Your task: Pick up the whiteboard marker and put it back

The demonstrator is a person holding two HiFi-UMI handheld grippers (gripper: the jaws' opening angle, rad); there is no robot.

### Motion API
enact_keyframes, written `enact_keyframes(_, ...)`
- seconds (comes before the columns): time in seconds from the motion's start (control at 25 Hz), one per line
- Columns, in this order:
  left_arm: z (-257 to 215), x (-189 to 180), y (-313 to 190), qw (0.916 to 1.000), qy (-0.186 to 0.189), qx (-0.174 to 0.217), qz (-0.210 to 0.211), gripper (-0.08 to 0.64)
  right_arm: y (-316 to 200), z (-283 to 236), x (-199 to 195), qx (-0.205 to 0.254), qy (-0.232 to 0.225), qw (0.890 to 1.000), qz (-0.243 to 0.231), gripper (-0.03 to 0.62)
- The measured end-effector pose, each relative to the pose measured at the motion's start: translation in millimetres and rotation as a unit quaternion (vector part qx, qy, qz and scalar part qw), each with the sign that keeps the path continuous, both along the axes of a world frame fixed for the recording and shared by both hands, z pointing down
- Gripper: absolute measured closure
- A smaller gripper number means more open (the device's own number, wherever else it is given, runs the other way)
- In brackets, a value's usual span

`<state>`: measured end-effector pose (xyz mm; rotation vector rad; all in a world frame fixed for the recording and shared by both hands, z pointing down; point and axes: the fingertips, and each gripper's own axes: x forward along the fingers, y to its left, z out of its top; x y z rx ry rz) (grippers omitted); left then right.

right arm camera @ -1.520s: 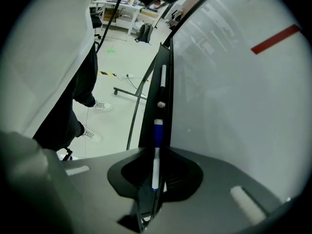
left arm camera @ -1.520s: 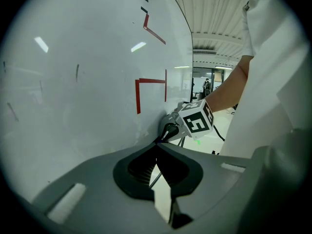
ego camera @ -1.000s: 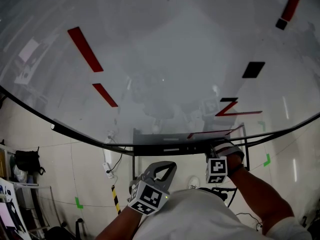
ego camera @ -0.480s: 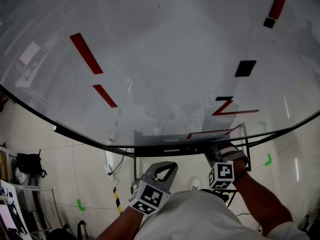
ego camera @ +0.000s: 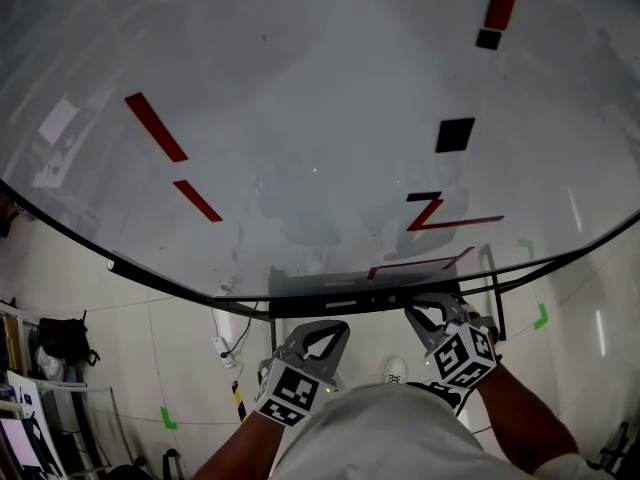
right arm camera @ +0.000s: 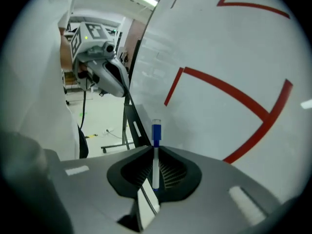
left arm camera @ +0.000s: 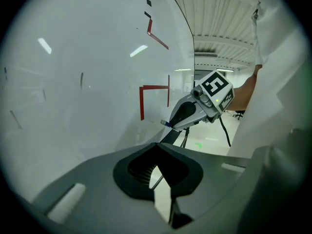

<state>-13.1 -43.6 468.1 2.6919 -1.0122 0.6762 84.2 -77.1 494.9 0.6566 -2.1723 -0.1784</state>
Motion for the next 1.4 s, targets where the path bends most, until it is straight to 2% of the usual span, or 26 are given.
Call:
enact_keyframes(0.12, -3.6, 3.3, -0.1, 0.9999, 0.011, -0.003, 0.002, 0.543, 4.7, -15.7, -2.6, -0.039, -0.101, 0.994, 0.026, 0.560)
enact_keyframes(0.24, -6.5, 6.2, -2.0, 0.9997, 0.025, -0.007, 0.000, 0.543, 5.7, -27.5, 1.0, -0.097, -0.208, 0.971, 0.071, 0.558)
enact_keyframes(0.32, -8.3, 8.5, -2.8, 0.9993, 0.035, -0.011, -0.002, 0.543, 6.9, -30.6, 2.9, -0.121, -0.247, 0.958, 0.085, 0.558)
enact_keyframes(0.48, -13.0, 14.1, -1.8, 0.9991, 0.043, -0.007, 0.003, 0.543, 8.8, -34.8, 4.5, -0.136, -0.276, 0.947, 0.093, 0.558)
enact_keyframes(0.6, -14.8, 16.3, 0.1, 0.9988, 0.049, -0.006, 0.007, 0.543, 11.5, -40.2, 2.3, -0.152, -0.307, 0.935, 0.095, 0.558)
enact_keyframes(0.72, -16.7, 17.0, 2.2, 0.9972, 0.073, -0.015, 0.004, 0.543, 18.8, -42.2, -3.0, -0.153, -0.312, 0.935, 0.078, 0.558)
enact_keyframes(0.76, -18.5, 17.5, 3.2, 0.9960, 0.087, -0.020, 0.003, 0.543, 21.3, -46.0, -4.4, -0.157, -0.324, 0.930, 0.074, 0.558)
enact_keyframes(0.88, -25.2, 17.3, 6.9, 0.9917, 0.125, -0.029, 0.005, 0.543, 26.8, -65.6, -6.8, -0.177, -0.382, 0.904, 0.070, 0.558)
enact_keyframes(1.0, -31.0, 16.5, 11.5, 0.9899, 0.138, -0.018, 0.026, 0.543, 33.3, -79.9, -8.3, -0.181, -0.413, 0.891, 0.057, 0.558)
enact_keyframes(1.2, -52.3, 21.0, 21.2, 0.9823, 0.174, 0.001, 0.070, 0.543, 46.4, -86.8, -11.0, -0.188, -0.428, 0.883, 0.032, 0.558)
enact_keyframes(1.4, -64.5, 28.3, 27.7, 0.9801, 0.173, 0.010, 0.098, 0.543, 59.5, -106.4, -13.3, -0.189, -0.457, 0.869, -0.011, 0.558)
